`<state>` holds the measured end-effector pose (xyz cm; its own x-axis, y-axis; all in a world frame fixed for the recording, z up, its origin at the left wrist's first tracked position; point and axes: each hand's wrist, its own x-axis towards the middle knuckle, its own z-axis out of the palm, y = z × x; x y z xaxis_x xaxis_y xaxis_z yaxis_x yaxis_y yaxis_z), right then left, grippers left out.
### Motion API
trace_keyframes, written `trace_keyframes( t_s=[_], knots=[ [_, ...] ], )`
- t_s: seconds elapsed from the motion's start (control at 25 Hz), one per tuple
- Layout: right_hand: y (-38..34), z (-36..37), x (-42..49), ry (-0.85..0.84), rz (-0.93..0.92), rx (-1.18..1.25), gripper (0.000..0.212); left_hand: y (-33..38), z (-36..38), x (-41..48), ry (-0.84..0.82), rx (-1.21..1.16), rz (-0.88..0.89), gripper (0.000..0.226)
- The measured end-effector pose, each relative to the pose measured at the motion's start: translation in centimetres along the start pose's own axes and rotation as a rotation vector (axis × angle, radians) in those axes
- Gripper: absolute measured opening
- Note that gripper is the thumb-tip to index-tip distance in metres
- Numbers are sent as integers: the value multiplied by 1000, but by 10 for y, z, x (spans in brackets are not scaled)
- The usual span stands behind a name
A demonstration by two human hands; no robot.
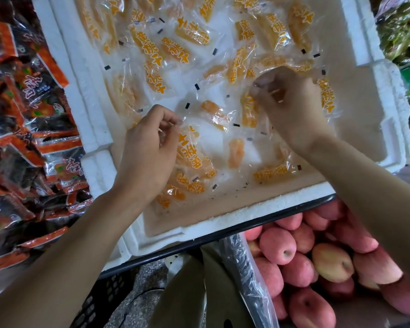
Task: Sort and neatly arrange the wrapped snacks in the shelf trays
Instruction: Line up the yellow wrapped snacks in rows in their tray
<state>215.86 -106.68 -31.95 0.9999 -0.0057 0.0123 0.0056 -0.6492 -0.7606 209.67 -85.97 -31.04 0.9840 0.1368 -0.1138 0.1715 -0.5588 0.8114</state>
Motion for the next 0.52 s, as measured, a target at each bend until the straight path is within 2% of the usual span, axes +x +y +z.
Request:
trace_keyframes(
  t_s=[0.16,0.2,0.24,0.36,0.44,0.52],
  knots=[
    [18,2,-17,-345,97,-131,17,2,2,-1,-34,4,-4,24],
    [21,6,-21,-380,93,-125,18,3,5,-2,-70,-6,4,23],
    [21,10,-21,-354,71,-107,16,4,9,-2,-122,-1,22,20],
    [15,9,-11,-100,-24,-44,12,9,28,-5,-324,107,127,11],
    [14,3,-5,25,-56,-47,13,9,39,-2,-384,202,214,14],
    [16,-5,-8,55,-39,-43,20,6,48,4,-378,338,306,28]
  ],
)
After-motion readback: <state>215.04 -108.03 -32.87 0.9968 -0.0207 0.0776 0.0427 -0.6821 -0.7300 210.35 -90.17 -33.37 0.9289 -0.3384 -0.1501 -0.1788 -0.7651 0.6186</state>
